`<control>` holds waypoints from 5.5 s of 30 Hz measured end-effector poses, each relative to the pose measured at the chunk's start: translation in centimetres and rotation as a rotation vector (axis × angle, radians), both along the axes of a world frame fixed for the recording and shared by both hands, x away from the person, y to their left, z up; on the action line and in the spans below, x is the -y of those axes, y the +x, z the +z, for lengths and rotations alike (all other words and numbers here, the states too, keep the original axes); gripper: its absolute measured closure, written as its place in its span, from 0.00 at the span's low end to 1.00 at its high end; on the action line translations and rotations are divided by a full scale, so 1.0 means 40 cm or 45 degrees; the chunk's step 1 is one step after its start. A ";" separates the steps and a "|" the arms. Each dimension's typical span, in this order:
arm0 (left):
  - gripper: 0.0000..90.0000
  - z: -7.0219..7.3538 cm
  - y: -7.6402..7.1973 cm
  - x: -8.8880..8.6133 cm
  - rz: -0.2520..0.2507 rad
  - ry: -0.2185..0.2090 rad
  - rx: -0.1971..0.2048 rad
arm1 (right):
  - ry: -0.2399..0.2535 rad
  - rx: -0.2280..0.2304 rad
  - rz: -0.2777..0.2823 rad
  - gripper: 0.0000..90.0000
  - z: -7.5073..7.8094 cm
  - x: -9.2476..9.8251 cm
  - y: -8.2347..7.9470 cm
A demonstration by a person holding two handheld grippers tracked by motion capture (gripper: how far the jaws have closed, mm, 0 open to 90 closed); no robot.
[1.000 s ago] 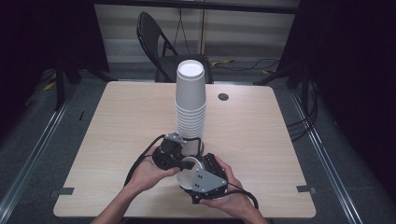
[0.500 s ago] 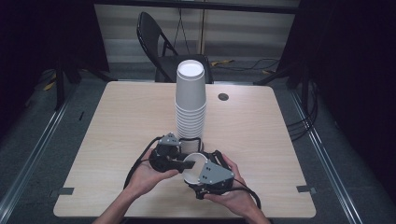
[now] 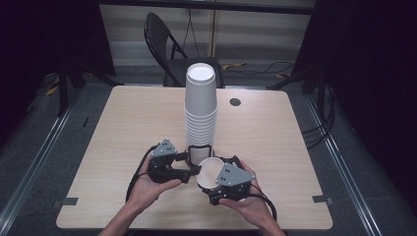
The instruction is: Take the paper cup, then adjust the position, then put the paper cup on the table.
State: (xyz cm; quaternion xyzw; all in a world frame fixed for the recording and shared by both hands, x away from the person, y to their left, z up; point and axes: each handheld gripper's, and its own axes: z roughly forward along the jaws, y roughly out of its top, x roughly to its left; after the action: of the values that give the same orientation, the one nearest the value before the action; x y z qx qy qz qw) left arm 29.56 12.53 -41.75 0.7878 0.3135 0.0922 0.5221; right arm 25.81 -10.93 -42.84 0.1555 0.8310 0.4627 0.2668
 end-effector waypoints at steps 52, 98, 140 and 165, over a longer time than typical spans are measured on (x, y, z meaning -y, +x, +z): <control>0.21 -0.121 -0.033 -0.179 0.279 0.052 0.061 | 0.497 -0.189 -0.567 0.11 0.001 0.230 0.274; 0.23 -0.127 -0.039 -0.199 0.273 0.074 0.097 | 0.399 -0.341 -0.634 0.12 -0.109 0.186 0.372; 0.25 -0.128 -0.037 -0.213 0.322 0.056 0.088 | 0.393 -0.381 -0.620 0.15 -0.067 0.273 0.189; 0.18 -0.153 -0.043 -0.201 0.324 0.080 0.073 | 0.325 -0.408 -0.588 0.16 -0.081 0.280 0.010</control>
State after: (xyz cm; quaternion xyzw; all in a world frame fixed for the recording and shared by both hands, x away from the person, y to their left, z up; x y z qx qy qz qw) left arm 27.84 20.59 -47.86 0.7548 0.3928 0.1898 0.4899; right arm 26.19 -22.15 -46.07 0.4435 0.7403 0.4602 0.2086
